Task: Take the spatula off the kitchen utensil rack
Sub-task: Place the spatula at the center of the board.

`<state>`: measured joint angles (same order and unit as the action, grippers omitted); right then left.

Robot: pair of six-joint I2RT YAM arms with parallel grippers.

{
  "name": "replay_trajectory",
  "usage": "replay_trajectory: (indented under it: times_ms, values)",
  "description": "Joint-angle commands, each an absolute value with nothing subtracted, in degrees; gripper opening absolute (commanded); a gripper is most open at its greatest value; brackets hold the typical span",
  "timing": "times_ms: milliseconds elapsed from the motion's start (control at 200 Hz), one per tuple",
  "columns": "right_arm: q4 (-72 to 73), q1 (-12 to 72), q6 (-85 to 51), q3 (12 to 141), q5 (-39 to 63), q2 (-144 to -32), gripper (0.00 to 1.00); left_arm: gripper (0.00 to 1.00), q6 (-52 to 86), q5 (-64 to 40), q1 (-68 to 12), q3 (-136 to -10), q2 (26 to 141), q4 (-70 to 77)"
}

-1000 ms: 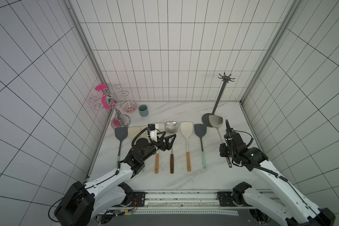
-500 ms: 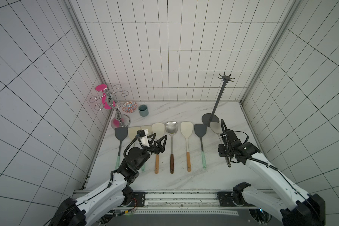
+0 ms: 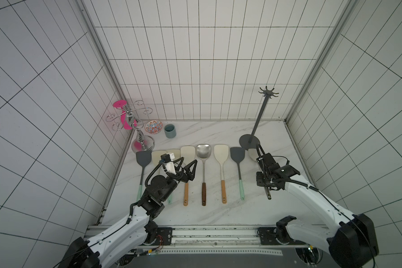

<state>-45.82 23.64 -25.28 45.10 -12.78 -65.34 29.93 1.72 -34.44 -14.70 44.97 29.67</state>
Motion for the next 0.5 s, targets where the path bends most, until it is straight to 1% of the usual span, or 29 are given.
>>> replay_trajectory:
  times_ms: [0,315,495]
  values:
    - [-47.5,23.7,-27.4,44.2,-12.7,-66.0,0.00,0.98,29.3,2.3,-34.2,-14.1,44.2,29.9]
    - [-49.8,23.7,-35.9,41.6,-12.8,-68.0,0.00,0.98,29.7,1.9,-34.2,-13.8,44.2,29.9]
    - [-48.8,23.6,-35.4,41.3,-12.4,-69.2,0.00,0.98,29.8,1.4,-34.2,-13.8,44.5,30.1]
